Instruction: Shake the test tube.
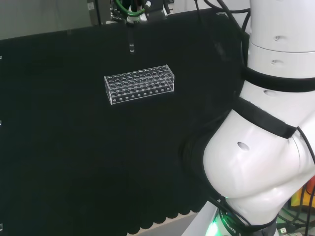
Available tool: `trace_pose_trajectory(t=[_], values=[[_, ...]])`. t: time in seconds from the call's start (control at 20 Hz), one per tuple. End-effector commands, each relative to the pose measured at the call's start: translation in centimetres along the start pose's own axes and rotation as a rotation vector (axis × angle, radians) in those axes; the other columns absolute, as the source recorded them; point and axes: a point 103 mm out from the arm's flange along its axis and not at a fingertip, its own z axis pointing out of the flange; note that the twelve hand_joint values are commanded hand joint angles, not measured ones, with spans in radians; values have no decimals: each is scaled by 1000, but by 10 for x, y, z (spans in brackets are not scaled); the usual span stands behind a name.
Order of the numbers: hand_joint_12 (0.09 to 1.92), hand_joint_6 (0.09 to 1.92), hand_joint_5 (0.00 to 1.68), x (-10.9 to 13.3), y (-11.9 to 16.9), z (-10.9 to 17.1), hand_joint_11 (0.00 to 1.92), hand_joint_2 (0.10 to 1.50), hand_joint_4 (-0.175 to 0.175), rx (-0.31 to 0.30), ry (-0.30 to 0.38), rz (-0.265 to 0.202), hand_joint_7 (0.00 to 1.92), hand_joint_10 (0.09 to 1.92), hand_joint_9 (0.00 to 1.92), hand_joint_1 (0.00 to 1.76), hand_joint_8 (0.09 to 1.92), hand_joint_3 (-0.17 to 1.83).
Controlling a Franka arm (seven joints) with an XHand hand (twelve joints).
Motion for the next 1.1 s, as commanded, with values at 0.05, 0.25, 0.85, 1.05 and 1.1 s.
trace_pose_trajectory(t=[0.05,0.25,0.85,1.05,1.1], values=[[1044,291,1215,-2,-15,-26,1057,1004,-175,-16,6,4,1262,638,1175,1415,916,-1],[1045,287,1217,1,-22,-28,1057,1004,-175,-18,17,1,1262,636,1176,1415,915,-1],[1047,276,1222,71,-14,-38,1058,1004,-175,-52,114,-110,1261,637,1176,1415,918,0],[1047,272,1224,92,-12,-44,1058,1004,-175,-71,137,-148,1260,638,1176,1415,920,0],[1047,271,1224,93,-11,-44,1058,1004,-175,-72,137,-149,1260,639,1176,1415,920,0]])
